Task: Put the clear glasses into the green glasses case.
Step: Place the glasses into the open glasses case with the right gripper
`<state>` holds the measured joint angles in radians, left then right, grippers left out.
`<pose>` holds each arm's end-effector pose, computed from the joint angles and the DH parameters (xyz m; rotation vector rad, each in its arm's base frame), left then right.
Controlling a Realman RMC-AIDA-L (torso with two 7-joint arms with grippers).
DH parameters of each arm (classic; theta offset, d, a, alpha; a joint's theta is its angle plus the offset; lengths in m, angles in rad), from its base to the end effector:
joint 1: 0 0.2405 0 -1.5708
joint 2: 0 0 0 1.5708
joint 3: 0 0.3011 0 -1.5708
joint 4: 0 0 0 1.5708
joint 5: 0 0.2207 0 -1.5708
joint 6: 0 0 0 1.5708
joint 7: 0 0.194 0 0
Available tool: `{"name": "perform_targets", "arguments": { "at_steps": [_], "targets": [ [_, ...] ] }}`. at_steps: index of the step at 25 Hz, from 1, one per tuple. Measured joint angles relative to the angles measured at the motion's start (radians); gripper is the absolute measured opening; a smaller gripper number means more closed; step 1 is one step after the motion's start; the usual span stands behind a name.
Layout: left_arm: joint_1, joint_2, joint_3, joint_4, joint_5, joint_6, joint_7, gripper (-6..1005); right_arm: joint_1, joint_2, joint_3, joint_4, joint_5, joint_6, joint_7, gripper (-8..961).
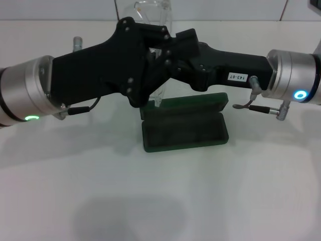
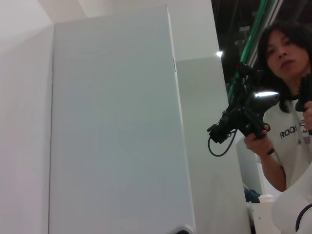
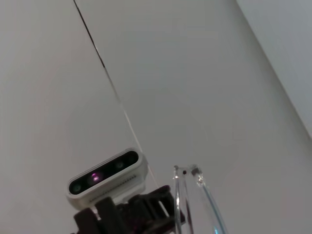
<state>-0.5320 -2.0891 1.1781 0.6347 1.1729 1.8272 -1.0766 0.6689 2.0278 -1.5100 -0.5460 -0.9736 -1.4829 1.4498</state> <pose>-0.1458 0.3344 -0.0413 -2.6093 0.1032 -1.5953 0.1247 0.3862 -0.0885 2.7186 -0.5620 -1.3552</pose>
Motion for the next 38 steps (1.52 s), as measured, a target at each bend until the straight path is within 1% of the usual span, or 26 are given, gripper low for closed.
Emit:
{"name": "perform_targets", "arguments": {
  "at_steps": [10,13,15,17,19,21,22,23,24,25,28,29,30,32,34,36,37,38],
  "targets": [
    [0.026,0.011,-0.001,0.009,-0.034,0.008,-0.001,48,-0.011,-0.01,0.015,-0.006,0.006,0.03,-0.014,103],
    [0.05,0.021,-0.032,0.017,-0.038,0.027,-0.006,48,-0.013,-0.018,0.03,-0.023,-0.006,0.032,-0.018,103],
    [0.077,0.033,-0.084,0.02,-0.038,0.053,-0.014,48,-0.02,-0.028,0.04,-0.054,-0.022,0.029,-0.014,103],
    [0.108,0.054,-0.129,0.02,-0.038,0.068,-0.026,48,-0.033,-0.042,0.042,-0.105,-0.04,0.027,0.001,103],
    [0.147,0.085,-0.172,0.016,-0.035,0.075,-0.046,48,-0.05,-0.063,0.045,-0.189,-0.082,0.031,0.042,103],
    [0.184,0.113,-0.191,0.009,-0.029,0.076,-0.06,48,-0.061,-0.076,0.059,-0.277,-0.158,0.042,0.105,103],
    [0.198,0.122,-0.195,0.008,-0.029,0.076,-0.062,48,-0.064,-0.079,0.071,-0.318,-0.202,0.046,0.139,103],
    [0.198,0.122,-0.195,0.008,-0.029,0.076,-0.062,48,-0.067,-0.08,0.095,-0.381,-0.287,0.048,0.202,103],
    [0.24,0.138,-0.209,0.006,-0.029,0.078,-0.065,48,-0.068,-0.079,0.115,-0.429,-0.358,0.048,0.249,103],
    [0.253,0.139,-0.218,0.006,-0.029,0.08,-0.064,48,-0.067,-0.076,0.132,-0.475,-0.418,0.047,0.293,103],
    [0.292,0.139,-0.244,0.006,-0.025,0.086,-0.06,48,-0.056,-0.057,0.177,-0.657,-0.672,0.033,0.469,103],
    [0.3,0.14,-0.246,0.006,-0.022,0.09,-0.059,48,-0.056,-0.057,0.177,-0.657,-0.672,0.033,0.469,103],
    [0.31,0.141,-0.249,0.007,-0.018,0.096,-0.059,48,-0.027,-0.047,0.185,-0.782,-0.846,0.014,0.606,103],
    [0.323,0.145,-0.262,0.013,-0.008,0.107,-0.06,48,0.008,-0.042,0.185,-0.839,-0.949,-0.018,0.689,103],
    [0.331,0.154,-0.278,0.017,0.004,0.117,-0.063,48,0.058,-0.035,0.185,-0.873,-1.046,-0.066,0.766,103],
    [0.336,0.177,-0.288,0.018,0.043,0.124,-0.07,48,0.105,-0.025,0.183,-0.891,-1.126,-0.11,0.821,103],
    [0.336,0.182,-0.289,0.018,0.055,0.124,-0.072,48,0.136,-0.019,0.177,-0.9,-1.175,-0.132,0.85,103],
    [0.336,0.193,-0.291,0.018,0.096,0.124,-0.078,48,0.161,-0.014,0.168,-0.904,-1.218,-0.151,0.875,103]
  ]
}}
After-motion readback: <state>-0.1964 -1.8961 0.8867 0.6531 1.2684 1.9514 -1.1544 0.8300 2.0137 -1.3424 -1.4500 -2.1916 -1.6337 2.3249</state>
